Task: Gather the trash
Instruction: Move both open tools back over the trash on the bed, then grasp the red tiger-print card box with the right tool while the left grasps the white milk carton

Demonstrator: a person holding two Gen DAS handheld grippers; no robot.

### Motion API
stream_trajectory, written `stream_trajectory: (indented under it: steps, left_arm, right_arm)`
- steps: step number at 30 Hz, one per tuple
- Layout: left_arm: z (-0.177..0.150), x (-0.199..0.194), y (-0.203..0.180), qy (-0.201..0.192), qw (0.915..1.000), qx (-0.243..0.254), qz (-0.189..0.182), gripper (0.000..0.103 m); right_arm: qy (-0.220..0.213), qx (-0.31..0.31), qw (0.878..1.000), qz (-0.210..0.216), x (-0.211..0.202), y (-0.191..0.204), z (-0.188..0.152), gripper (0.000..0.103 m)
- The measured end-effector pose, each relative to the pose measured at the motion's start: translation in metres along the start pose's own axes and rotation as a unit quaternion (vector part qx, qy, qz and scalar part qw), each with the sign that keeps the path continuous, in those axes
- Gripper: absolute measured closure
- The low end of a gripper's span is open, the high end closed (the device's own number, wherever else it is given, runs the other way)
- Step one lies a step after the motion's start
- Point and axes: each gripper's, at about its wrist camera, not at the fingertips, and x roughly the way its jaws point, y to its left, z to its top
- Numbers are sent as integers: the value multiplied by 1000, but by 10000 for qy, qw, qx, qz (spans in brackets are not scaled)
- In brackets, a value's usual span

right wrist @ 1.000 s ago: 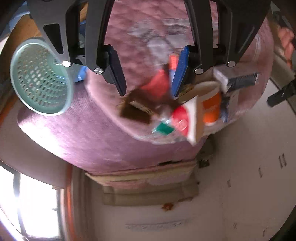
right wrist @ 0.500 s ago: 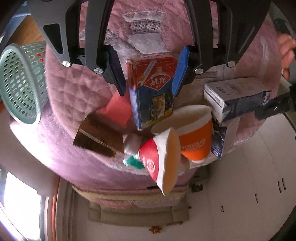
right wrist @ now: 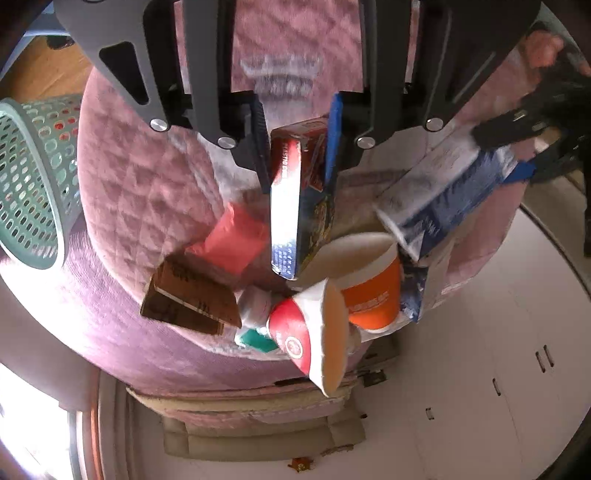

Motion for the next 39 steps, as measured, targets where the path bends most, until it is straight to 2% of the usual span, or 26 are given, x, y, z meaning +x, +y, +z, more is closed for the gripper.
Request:
stream_trajectory:
  steps: [3,5,6,7,10,13,16,17,18,19,20,21,23,28,34,39]
  left_arm:
    - [7,10,-11,63,9979,290,570,26]
    - [12,13,-15,55,9964,349,766,37]
    - [15,14,-15,79,9964,315,777,49]
    - [16,14,-14,122,9969,235,745,58]
    - [15,9,-13,140,9988,-51,456,67]
    - [5,-3,-6,152,9991,-393,26,67]
    - [-2,-5,2,164,9977,-650,-42,67]
    - [-5,-6,6,149,9973,-714,-7,66]
    - [-8,-8,11,108,9968,-790,84,61]
    - [-10,-10,14,76,9961,-866,171,49]
    - [-12,-12,18,28,9953,-934,270,45]
    - [-13,-16,21,-70,9942,-984,439,39]
    - [-15,-23,24,-191,9929,-961,678,35]
    - [-12,-22,10,-171,9960,-560,674,17]
    - [-16,-3,-4,45,9927,-120,1200,16]
    - [-17,4,-3,45,9899,-178,1402,19]
  right_arm:
    - [71,0,9998,160,-14,-7,-9,82]
    - [125,-38,9998,126,-23,-15,-17,82]
    - [154,-21,9998,134,-24,-16,-17,82]
    - [192,14,9996,184,-26,-20,-18,82]
    - [201,88,9995,233,-28,-31,-21,81]
    - [153,63,9997,162,-29,-34,-21,79]
    - [134,67,9999,31,-27,-37,-20,76]
    - [149,72,9999,-2,-26,-38,-20,75]
    - [156,68,9998,-42,-25,-39,-19,73]
    - [163,51,9998,-99,-24,-39,-19,72]
    - [160,28,9998,-137,-24,-39,-20,67]
    - [120,-13,9998,-186,-25,-36,-21,57]
    - [39,-75,9996,-258,-25,-34,-20,47]
    - [15,-245,9991,-353,-21,-23,-21,41]
    - [87,-163,9989,-421,-15,-24,-25,38]
    - [121,-105,9990,-420,-10,-25,-28,38]
